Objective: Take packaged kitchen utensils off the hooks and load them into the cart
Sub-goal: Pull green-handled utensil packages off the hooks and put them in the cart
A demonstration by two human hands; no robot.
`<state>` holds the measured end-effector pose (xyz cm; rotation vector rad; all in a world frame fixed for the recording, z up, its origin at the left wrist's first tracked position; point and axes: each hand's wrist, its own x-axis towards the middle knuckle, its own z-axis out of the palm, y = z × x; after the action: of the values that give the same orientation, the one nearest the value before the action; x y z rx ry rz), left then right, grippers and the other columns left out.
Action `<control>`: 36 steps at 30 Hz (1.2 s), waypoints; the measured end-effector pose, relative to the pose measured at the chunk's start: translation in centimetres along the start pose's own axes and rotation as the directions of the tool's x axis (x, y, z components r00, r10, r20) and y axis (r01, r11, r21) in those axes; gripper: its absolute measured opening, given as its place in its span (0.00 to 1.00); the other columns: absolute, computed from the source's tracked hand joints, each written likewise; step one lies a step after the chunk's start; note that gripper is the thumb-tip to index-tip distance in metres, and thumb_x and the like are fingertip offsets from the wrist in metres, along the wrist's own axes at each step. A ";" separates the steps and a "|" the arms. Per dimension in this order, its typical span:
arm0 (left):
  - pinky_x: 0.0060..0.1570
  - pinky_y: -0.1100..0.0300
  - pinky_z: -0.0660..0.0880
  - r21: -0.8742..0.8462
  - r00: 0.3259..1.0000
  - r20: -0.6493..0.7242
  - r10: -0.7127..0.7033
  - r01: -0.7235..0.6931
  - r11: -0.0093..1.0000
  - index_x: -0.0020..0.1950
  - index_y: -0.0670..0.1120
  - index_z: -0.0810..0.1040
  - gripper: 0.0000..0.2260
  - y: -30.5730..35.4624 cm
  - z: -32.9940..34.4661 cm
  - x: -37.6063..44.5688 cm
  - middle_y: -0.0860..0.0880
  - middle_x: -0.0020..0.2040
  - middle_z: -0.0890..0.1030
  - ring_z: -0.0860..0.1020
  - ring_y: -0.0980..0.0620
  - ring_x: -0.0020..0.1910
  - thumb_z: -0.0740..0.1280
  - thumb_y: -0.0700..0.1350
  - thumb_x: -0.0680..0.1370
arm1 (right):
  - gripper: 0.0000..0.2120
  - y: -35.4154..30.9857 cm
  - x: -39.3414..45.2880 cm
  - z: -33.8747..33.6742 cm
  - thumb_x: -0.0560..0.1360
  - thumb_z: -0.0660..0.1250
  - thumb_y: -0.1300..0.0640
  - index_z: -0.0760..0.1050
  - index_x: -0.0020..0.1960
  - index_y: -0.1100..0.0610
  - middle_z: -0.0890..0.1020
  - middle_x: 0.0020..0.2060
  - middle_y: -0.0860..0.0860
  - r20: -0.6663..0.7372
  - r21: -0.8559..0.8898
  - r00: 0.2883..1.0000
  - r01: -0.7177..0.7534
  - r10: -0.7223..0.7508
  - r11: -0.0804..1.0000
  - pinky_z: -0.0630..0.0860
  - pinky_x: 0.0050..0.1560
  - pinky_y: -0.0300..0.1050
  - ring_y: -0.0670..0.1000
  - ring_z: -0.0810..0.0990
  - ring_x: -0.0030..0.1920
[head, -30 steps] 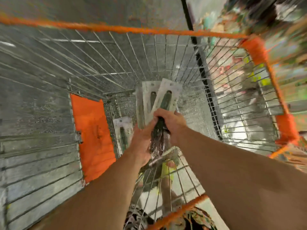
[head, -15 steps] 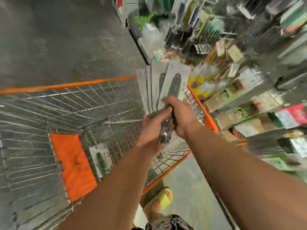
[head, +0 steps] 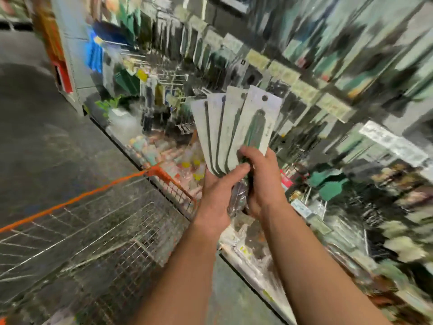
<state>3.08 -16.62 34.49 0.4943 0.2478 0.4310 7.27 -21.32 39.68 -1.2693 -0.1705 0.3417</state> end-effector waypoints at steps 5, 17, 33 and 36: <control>0.54 0.52 0.84 0.063 0.976 0.216 0.015 -0.029 0.998 0.72 0.43 0.76 0.30 -2.1 7.5 0.1 0.39 0.62 0.85 0.85 0.41 0.60 0.72 0.31 0.69 | 0.20 -6.0 -1.4 -4.2 0.69 0.67 0.62 0.73 0.60 0.65 0.84 0.51 0.60 -0.126 0.132 0.976 0.193 -0.177 0.972 0.81 0.53 0.59 0.61 0.84 0.51; 0.57 0.43 0.82 0.082 0.962 0.248 -0.111 0.094 0.992 0.61 0.52 0.77 0.23 -9.4 22.7 1.5 0.40 0.58 0.86 0.86 0.41 0.56 0.75 0.47 0.67 | 0.04 -18.3 0.6 -15.7 0.77 0.70 0.62 0.78 0.51 0.60 0.86 0.48 0.58 -0.229 0.004 0.932 0.290 -0.281 0.957 0.79 0.54 0.57 0.58 0.84 0.48; 0.38 0.55 0.79 0.251 0.963 0.257 -0.080 0.013 0.968 0.64 0.63 0.76 0.27 -12.1 24.8 11.8 0.51 0.61 0.86 0.85 0.52 0.47 0.77 0.54 0.66 | 0.11 -23.7 9.6 -20.3 0.81 0.69 0.55 0.78 0.62 0.56 0.84 0.58 0.57 -0.386 -0.083 0.859 0.331 -0.337 0.940 0.84 0.46 0.54 0.58 0.88 0.42; 0.29 0.59 0.78 0.267 0.949 0.299 -0.103 0.021 0.963 0.69 0.60 0.74 0.31 -11.6 24.5 14.8 0.45 0.61 0.86 0.84 0.45 0.48 0.77 0.52 0.67 | 0.06 -24.2 12.1 -20.3 0.81 0.68 0.54 0.79 0.58 0.52 0.85 0.55 0.54 -0.417 -0.190 0.827 0.327 -0.378 0.926 0.83 0.42 0.54 0.57 0.86 0.36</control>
<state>28.15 -28.97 47.72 0.8031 0.0142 0.2532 28.74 -41.70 56.01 -1.3627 -0.0274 -0.2902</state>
